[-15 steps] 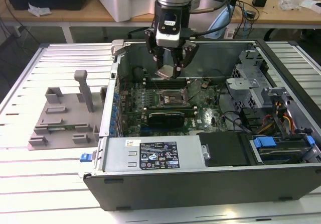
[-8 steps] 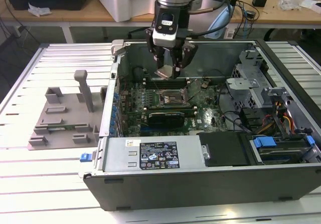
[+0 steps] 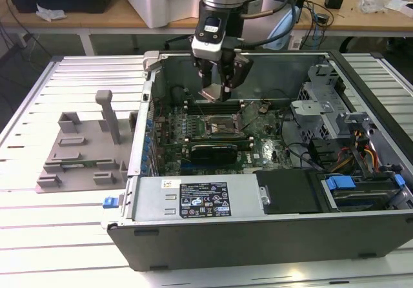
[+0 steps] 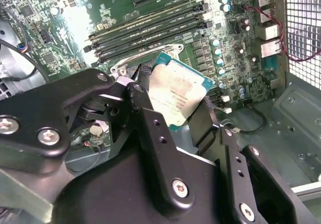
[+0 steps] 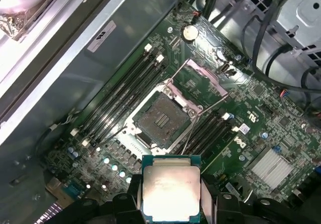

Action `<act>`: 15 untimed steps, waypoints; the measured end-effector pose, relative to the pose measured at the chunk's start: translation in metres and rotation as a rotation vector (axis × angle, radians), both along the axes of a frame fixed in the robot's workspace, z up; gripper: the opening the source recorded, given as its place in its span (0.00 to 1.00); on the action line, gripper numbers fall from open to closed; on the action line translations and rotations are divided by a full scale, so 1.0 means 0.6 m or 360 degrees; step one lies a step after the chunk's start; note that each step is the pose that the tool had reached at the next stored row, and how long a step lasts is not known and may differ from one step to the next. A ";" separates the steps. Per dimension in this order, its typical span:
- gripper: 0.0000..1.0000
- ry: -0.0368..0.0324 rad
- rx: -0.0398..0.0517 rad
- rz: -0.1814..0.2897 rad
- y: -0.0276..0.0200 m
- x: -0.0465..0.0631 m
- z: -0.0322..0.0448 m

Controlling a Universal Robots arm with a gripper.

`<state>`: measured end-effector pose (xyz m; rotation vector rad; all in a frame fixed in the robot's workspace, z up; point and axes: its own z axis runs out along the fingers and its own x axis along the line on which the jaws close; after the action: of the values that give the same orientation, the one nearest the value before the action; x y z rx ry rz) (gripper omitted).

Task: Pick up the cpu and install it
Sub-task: 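Place the cpu into insertion slot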

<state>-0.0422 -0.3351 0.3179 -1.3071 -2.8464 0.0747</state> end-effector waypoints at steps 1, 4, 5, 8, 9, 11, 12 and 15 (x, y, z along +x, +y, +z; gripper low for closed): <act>0.55 0.0000 -0.0001 -0.0008 0.0000 0.000 0.000; 0.55 0.0000 -0.0004 -0.0048 0.0000 0.000 0.000; 0.55 0.0000 -0.0004 -0.0055 0.0000 0.000 0.000; 0.55 0.0000 -0.0005 -0.0082 0.0000 0.000 0.000; 0.55 0.0000 -0.0006 -0.0089 0.0000 0.000 0.000; 0.55 0.0000 -0.0007 -0.0106 0.0000 0.000 0.000; 0.55 0.0000 -0.0007 -0.0113 0.0000 0.000 0.000; 0.55 0.0000 -0.0009 -0.0144 0.0000 0.001 0.000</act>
<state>-0.0418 -0.3351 0.3179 -1.4343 -2.7844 0.0821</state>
